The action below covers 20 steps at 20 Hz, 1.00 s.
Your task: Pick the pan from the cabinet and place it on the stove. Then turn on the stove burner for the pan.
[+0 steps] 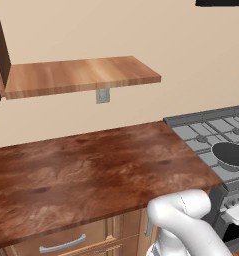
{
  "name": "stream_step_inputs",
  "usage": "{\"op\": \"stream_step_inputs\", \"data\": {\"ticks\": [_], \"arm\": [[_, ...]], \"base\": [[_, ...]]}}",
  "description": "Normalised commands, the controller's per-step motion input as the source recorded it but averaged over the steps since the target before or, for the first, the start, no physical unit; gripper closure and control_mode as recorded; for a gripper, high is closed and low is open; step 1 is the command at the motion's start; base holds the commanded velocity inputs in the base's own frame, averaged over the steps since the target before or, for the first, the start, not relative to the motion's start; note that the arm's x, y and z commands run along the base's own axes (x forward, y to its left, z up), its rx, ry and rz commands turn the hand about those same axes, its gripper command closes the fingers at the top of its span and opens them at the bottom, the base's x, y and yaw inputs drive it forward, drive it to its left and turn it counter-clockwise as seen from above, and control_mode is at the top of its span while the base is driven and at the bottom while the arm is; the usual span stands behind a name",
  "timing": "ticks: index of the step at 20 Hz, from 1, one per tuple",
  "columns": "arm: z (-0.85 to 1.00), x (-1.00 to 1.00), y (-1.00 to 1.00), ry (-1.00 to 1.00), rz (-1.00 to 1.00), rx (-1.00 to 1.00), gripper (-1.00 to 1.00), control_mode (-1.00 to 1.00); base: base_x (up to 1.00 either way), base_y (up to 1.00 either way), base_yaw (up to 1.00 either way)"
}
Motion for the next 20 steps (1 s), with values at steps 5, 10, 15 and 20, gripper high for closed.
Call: {"op": "stream_step_inputs", "data": {"ticks": [5, 10, 15, 20], "arm": [[-0.21, 0.16, 0.00, 0.00, 0.00, 0.00, -1.00, -1.00], [-0.16, 0.10, 0.00, 0.00, 0.00, 0.02, -1.00, -1.00], [-0.11, 0.11, 0.07, 0.00, 0.00, 0.00, 1.00, -1.00], [-0.01, 0.09, 0.22, 0.00, 0.00, 0.00, 1.00, -1.00]], "base": [[0.00, 0.00, 0.00], [0.00, 0.00, 0.00], [0.00, 0.00, 0.00], [0.00, 0.00, 0.00]]}}
